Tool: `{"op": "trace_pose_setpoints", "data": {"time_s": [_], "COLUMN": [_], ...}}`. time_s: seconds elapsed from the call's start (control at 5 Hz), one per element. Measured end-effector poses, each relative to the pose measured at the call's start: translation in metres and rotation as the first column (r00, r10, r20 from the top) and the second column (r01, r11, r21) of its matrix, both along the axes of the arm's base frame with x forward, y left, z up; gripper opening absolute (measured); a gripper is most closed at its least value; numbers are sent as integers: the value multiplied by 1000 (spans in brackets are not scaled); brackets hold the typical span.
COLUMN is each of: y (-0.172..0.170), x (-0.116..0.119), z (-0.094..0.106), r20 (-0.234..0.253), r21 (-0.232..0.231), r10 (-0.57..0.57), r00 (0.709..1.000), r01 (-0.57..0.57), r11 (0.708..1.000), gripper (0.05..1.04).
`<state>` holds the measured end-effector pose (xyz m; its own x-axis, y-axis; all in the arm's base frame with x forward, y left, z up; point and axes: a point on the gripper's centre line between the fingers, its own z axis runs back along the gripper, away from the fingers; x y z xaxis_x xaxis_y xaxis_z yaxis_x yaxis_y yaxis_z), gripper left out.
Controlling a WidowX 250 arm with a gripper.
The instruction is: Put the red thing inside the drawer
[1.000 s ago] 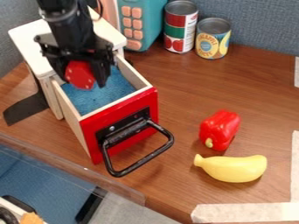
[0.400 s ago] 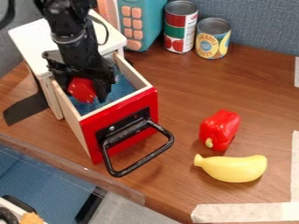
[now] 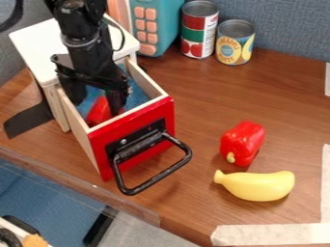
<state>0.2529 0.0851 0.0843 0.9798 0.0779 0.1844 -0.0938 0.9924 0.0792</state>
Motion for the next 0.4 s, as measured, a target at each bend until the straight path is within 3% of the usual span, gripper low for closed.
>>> {"op": "trace_pose_setpoints", "data": {"time_s": [0.4], "y": [-14], "x": [4], "z": [31], "r20": [21], "r21": [-24], "r10": [-87], "r00": [996], "r01": [87], "r11": [996], "gripper": [1007]}}
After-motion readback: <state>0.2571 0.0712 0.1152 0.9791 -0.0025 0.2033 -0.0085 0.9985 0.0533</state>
